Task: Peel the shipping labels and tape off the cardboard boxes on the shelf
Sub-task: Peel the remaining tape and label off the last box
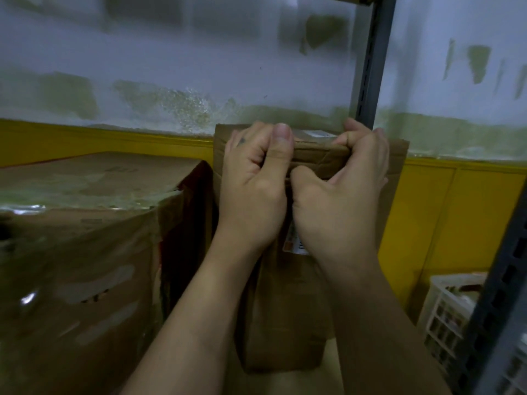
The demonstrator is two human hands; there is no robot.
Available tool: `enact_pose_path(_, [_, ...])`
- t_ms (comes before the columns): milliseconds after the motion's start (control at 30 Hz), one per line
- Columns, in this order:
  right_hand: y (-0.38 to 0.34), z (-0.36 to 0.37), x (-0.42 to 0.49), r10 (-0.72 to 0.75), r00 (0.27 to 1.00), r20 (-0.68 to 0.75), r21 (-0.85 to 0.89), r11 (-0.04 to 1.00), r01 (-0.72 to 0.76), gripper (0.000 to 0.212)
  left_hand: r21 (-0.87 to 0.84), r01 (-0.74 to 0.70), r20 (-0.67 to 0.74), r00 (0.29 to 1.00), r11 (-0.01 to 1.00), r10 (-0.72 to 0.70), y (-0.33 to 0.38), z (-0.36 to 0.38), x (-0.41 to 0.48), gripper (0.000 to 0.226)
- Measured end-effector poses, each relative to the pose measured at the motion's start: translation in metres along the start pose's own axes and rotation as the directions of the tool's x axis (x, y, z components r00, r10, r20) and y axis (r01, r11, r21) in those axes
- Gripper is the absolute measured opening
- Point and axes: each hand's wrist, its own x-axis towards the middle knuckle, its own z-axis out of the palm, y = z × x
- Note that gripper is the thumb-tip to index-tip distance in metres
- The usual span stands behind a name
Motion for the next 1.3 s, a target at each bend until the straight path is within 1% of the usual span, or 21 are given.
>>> enact_pose_path(67, [0.005, 0.000, -0.004, -0.057, 0.997, -0.052, -0.014, 0.998, 0.056, 0.038, -0.016, 0.002, 0.001, 1.000, 1.000, -0.002, 0.002, -0.002, -0.001, 0.035])
enact_pose_path(100, [0.009, -0.003, -0.006, -0.082, 0.996, -0.047, 0.003, 0.997, 0.082, 0.044, -0.029, 0.013, 0.003, 1.000, 0.999, -0.013, 0.003, -0.003, -0.002, 0.032])
enact_pose_path(167, [0.015, -0.012, -0.007, -0.101, 0.994, 0.049, 0.099, 0.991, 0.095, 0.058, -0.065, 0.047, 0.006, 0.999, 0.997, -0.047, 0.003, -0.004, 0.000, 0.033])
enact_pose_path(200, [0.016, -0.017, -0.009, -0.102, 0.989, 0.105, 0.116, 0.989, 0.090, 0.064, -0.083, 0.068, 0.010, 0.998, 0.994, -0.067, 0.003, -0.005, 0.000, 0.033])
enact_pose_path(267, [0.017, -0.027, -0.013, -0.141, 0.980, 0.141, 0.057, 0.989, 0.134, 0.073, -0.091, 0.084, 0.012, 0.996, 0.992, -0.083, 0.004, -0.006, 0.001, 0.032])
enact_pose_path(333, [0.017, -0.036, -0.017, -0.273, 0.953, 0.130, -0.098, 0.953, 0.286, 0.069, -0.086, 0.083, 0.020, 0.996, 0.993, -0.081, 0.007, -0.007, 0.000, 0.032])
enact_pose_path(367, [0.017, -0.040, -0.018, -0.378, 0.915, 0.144, -0.196, 0.895, 0.401, 0.063, -0.086, 0.080, 0.030, 0.997, 0.993, -0.078, 0.008, -0.008, -0.001, 0.033])
enact_pose_path(400, [0.019, -0.044, -0.018, -0.493, 0.851, 0.179, -0.286, 0.802, 0.524, 0.054, -0.081, 0.081, 0.040, 0.996, 0.993, -0.078, 0.008, -0.009, -0.001, 0.034])
enact_pose_path(433, [0.021, -0.048, -0.017, -0.593, 0.773, 0.225, -0.354, 0.689, 0.632, 0.044, -0.076, 0.083, 0.049, 0.996, 0.994, -0.080, 0.009, -0.010, -0.001, 0.037])
enact_pose_path(467, [0.023, -0.052, -0.014, -0.664, 0.697, 0.270, -0.394, 0.584, 0.710, 0.035, -0.070, 0.086, 0.054, 0.995, 0.994, -0.082, 0.009, -0.011, -0.001, 0.040])
enact_pose_path(500, [0.024, -0.054, -0.010, -0.708, 0.637, 0.305, -0.414, 0.504, 0.758, 0.028, -0.060, 0.087, 0.058, 0.995, 0.994, -0.084, 0.009, -0.011, -0.001, 0.041])
enact_pose_path(533, [0.023, -0.056, -0.006, -0.738, 0.589, 0.328, -0.421, 0.444, 0.791, 0.023, -0.043, 0.086, 0.055, 0.995, 0.995, -0.083, 0.009, -0.011, -0.001, 0.041])
enact_pose_path(633, [0.018, -0.059, 0.006, -0.807, 0.463, 0.368, -0.431, 0.293, 0.853, 0.016, 0.011, 0.077, 0.063, 0.995, 0.997, -0.077, 0.012, -0.011, 0.001, 0.038])
enact_pose_path(700, [0.014, -0.059, 0.013, -0.824, 0.382, 0.418, -0.410, 0.204, 0.889, 0.015, 0.033, 0.058, 0.070, 0.996, 0.998, -0.060, 0.013, -0.011, 0.003, 0.040])
enact_pose_path(767, [0.012, -0.059, 0.019, -0.822, 0.320, 0.472, -0.368, 0.147, 0.918, 0.015, 0.043, 0.047, 0.065, 0.997, 0.998, -0.050, 0.011, -0.011, 0.004, 0.043])
enact_pose_path(900, [0.011, -0.060, 0.026, -0.791, 0.242, 0.562, -0.275, 0.097, 0.956, 0.014, 0.037, 0.064, 0.089, 0.994, 0.997, -0.067, 0.009, -0.014, 0.003, 0.044])
enact_pose_path(967, [0.010, -0.061, 0.030, -0.774, 0.205, 0.599, -0.260, 0.055, 0.964, 0.012, 0.057, 0.058, 0.083, 0.995, 0.997, -0.063, 0.010, -0.014, 0.004, 0.047])
enact_pose_path(1033, [0.008, -0.062, 0.034, -0.752, 0.181, 0.634, -0.254, 0.018, 0.967, 0.011, 0.075, 0.052, 0.069, 0.996, 0.996, -0.058, 0.011, -0.013, 0.003, 0.046])
enact_pose_path(1167, [0.007, -0.064, 0.039, -0.720, 0.173, 0.672, -0.219, 0.030, 0.975, 0.009, 0.070, 0.059, 0.064, 0.996, 0.996, -0.064, 0.011, -0.013, 0.002, 0.041])
enact_pose_path(1300, [0.005, -0.063, 0.043, -0.675, 0.149, 0.723, -0.196, 0.006, 0.981, 0.005, 0.041, 0.061, 0.076, 0.995, 0.997, -0.064, 0.011, -0.012, 0.003, 0.045])
